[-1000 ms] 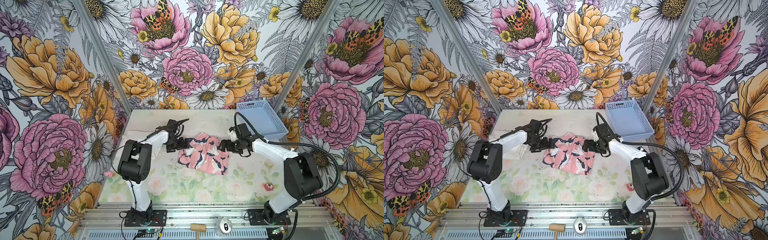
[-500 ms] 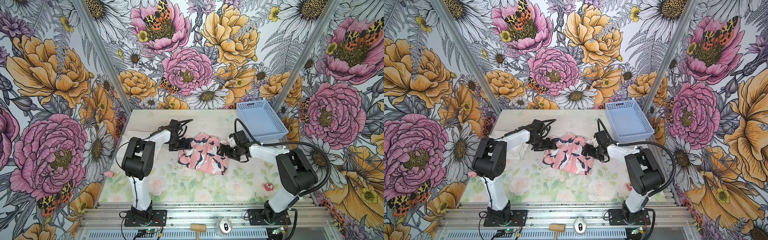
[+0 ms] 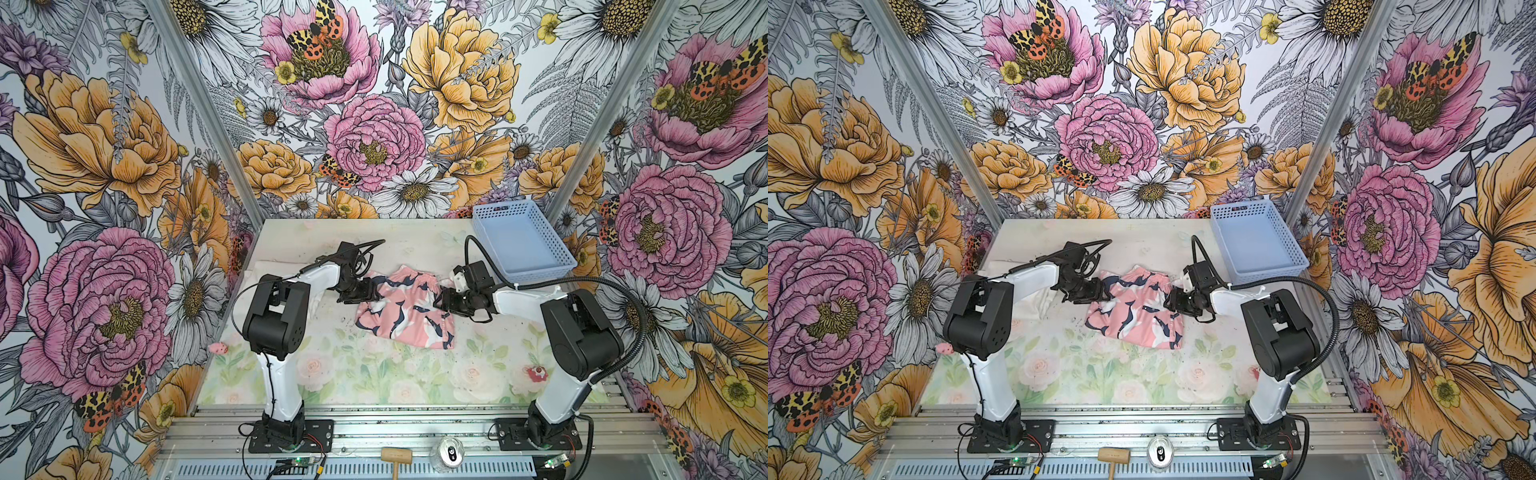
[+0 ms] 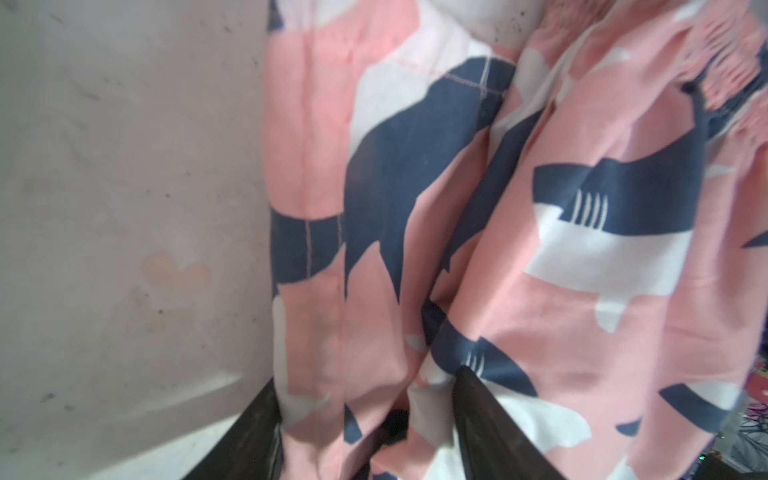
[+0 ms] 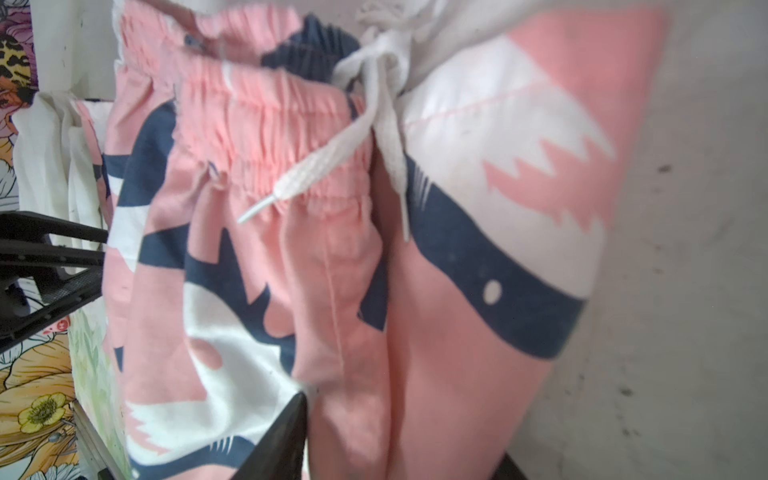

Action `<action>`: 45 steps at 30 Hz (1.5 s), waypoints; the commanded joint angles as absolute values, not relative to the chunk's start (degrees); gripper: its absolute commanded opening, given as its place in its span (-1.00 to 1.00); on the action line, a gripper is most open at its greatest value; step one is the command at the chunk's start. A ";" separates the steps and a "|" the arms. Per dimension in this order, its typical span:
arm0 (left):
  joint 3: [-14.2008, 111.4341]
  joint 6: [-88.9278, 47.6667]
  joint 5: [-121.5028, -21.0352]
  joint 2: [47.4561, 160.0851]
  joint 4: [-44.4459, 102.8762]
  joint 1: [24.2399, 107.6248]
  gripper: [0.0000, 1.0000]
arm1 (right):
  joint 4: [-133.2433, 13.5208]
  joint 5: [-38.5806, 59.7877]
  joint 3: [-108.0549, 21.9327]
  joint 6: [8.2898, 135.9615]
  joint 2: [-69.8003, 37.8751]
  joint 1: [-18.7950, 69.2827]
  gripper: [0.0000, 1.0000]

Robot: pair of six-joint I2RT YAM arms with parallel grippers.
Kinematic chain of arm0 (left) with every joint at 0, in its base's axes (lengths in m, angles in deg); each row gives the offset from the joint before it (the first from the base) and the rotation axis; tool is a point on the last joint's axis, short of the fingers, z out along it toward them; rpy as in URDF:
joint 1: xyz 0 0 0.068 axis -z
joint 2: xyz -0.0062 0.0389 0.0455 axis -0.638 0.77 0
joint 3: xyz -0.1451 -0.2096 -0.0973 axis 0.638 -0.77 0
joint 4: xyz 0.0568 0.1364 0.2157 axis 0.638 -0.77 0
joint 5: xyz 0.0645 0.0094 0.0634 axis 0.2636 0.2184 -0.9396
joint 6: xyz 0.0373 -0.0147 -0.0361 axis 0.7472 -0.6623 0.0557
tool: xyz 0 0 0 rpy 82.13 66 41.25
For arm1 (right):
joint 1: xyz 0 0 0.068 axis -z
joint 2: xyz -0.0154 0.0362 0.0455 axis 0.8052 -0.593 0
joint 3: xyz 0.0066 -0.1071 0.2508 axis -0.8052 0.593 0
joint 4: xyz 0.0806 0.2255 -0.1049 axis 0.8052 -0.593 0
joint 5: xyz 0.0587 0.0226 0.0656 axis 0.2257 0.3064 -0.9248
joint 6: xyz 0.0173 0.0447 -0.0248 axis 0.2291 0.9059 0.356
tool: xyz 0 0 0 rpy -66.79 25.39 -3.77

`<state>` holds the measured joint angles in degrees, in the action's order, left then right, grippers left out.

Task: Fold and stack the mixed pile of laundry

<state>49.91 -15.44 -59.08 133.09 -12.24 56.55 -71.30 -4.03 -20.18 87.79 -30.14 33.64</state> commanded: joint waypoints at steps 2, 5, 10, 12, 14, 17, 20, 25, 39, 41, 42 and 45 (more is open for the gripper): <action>47.40 -17.38 -55.92 134.50 -10.67 56.08 0.01 | -72.77 -4.26 -21.26 87.14 -33.92 33.76 -0.20; 46.99 -18.16 -55.17 134.91 -10.05 56.17 -0.32 | -72.84 -5.04 -21.89 86.97 -34.64 33.86 -0.41; 46.41 -18.92 -54.71 134.78 -9.54 55.92 -1.00 | -72.73 -6.04 -22.17 86.85 -34.78 33.95 -0.68; 46.01 -19.44 -54.67 133.53 -9.07 55.32 -1.00 | -72.35 -6.84 -22.35 86.99 -34.51 33.94 -0.83; 45.97 -19.74 -54.63 131.82 -9.04 54.41 -1.00 | -71.65 -8.00 -22.82 87.43 -34.32 33.62 -0.97; 46.05 -19.93 -54.41 128.75 -9.17 52.48 -1.00 | -71.18 -9.31 -24.52 88.44 -34.25 32.55 -1.00; 46.62 -19.77 -54.66 124.42 -10.46 49.92 -1.00 | -70.66 -9.90 -26.88 89.88 -34.00 30.93 -1.00; 48.49 -18.11 -57.04 118.19 -16.10 45.47 -1.00 | -70.06 -10.54 -32.51 92.94 -35.00 27.19 -1.00; 56.70 -8.84 -73.54 114.70 -27.59 25.26 -1.00 | -60.82 -6.18 -59.26 105.13 -52.74 13.47 -1.00; 57.72 -7.48 -76.62 115.27 -27.58 23.25 -1.00 | -60.71 -6.33 -64.32 106.12 -56.39 12.05 -1.00; 58.36 -6.92 -78.13 115.93 -27.57 22.14 -1.00 | -60.79 -6.33 -67.03 106.49 -58.21 11.40 -1.00; 59.98 -6.90 -81.45 117.91 -27.08 19.04 -1.00 | -60.72 -5.73 -73.59 107.28 -62.86 9.52 -1.00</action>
<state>57.72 -8.93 -74.07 116.13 -28.13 21.47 -61.82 -7.44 -68.48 105.25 -59.97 10.23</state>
